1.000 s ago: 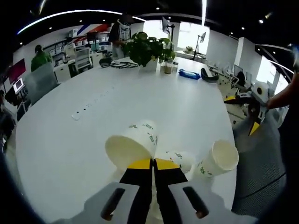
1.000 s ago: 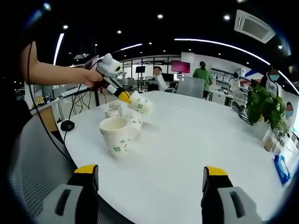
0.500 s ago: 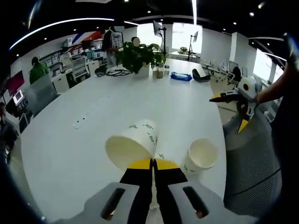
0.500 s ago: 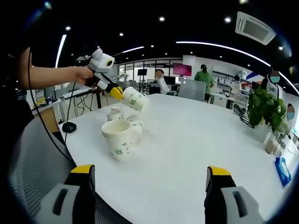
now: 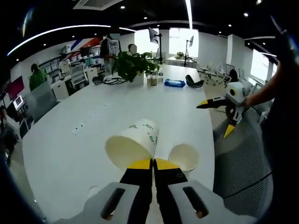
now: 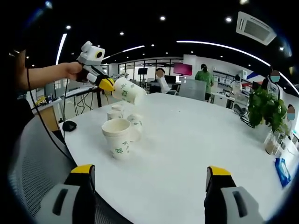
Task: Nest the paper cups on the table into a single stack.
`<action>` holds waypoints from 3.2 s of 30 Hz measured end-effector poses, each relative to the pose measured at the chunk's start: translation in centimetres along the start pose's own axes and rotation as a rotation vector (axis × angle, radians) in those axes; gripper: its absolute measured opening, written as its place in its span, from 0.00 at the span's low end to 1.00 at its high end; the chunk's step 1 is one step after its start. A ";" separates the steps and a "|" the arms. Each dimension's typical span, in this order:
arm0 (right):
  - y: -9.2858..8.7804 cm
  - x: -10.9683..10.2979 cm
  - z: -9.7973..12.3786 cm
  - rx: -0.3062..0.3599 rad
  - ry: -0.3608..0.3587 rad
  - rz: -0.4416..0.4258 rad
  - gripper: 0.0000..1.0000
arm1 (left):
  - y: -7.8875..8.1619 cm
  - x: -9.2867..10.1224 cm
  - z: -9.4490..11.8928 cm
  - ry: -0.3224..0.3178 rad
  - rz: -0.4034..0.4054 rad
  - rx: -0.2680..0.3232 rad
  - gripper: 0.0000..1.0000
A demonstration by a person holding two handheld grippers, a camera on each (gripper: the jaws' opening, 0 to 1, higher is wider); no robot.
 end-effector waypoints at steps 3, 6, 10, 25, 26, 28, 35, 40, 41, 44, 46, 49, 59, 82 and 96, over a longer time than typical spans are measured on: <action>0.0 0.0 0.0 -0.004 0.001 0.004 0.99 | 0.0 1.1 -0.1 -0.030 0.001 -0.013 0.00; -0.1 0.0 0.0 -0.008 0.001 0.006 0.99 | -0.2 1.6 0.2 -0.053 0.000 -0.020 0.00; -0.1 0.0 0.0 -0.009 0.002 0.005 0.98 | -0.6 1.6 0.6 -0.083 -0.001 -0.030 0.00; -0.2 -0.1 0.0 -0.021 0.011 0.010 0.96 | -1.0 3.4 0.0 -0.137 -0.047 -0.097 0.00; -0.2 -0.1 0.0 -0.022 0.012 0.010 0.96 | -1.0 3.6 -0.2 -0.138 -0.056 -0.107 0.00; -0.2 -0.2 0.0 -0.022 0.012 0.010 0.96 | -1.2 3.7 -0.3 -0.140 -0.068 -0.129 0.00; -0.1 -0.2 0.0 -0.021 0.008 0.008 0.95 | -1.3 3.8 -0.5 -0.146 -0.082 -0.146 0.00; -0.1 -0.2 0.0 -0.022 0.007 0.007 0.94 | -1.2 3.8 -0.7 -0.141 -0.081 -0.145 0.00; -0.1 -0.2 0.0 -0.022 0.007 0.007 0.94 | -1.1 4.1 -0.7 -0.139 -0.084 -0.145 0.00; -0.1 -0.2 0.0 -0.025 0.008 0.008 0.94 | -0.6 4.9 -0.9 -0.140 -0.083 -0.140 0.00; -0.1 -0.2 0.0 -0.025 0.009 0.008 0.94 | -0.3 5.4 -1.1 -0.142 -0.086 -0.138 0.00; -0.2 -0.2 0.0 -0.027 0.010 0.009 0.93 | 0.0 5.8 -1.3 -0.145 -0.093 -0.136 0.00; -0.3 -0.1 0.0 -0.033 0.006 0.008 0.91 | 0.5 5.9 -2.3 -0.148 -0.131 -0.146 0.00; -0.6 0.0 0.1 -0.035 0.005 0.005 0.90 | -0.4 6.2 -5.8 -0.212 -0.204 -0.220 0.00; -0.4 -0.2 0.1 -0.039 0.005 0.004 0.90 | -0.4 6.7 -6.0 -0.232 -0.169 -0.204 0.01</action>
Point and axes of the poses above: the point that each gripper's makers call its tool centre point, and the gripper's own axes: z roughly backward along the fingers, x roughly to its right, y roughly out of its top, the point moved 10 cm from there along z, roughly backward along the fingers, and after that the axes turned 2 degrees about z, right-handed, at the moved point
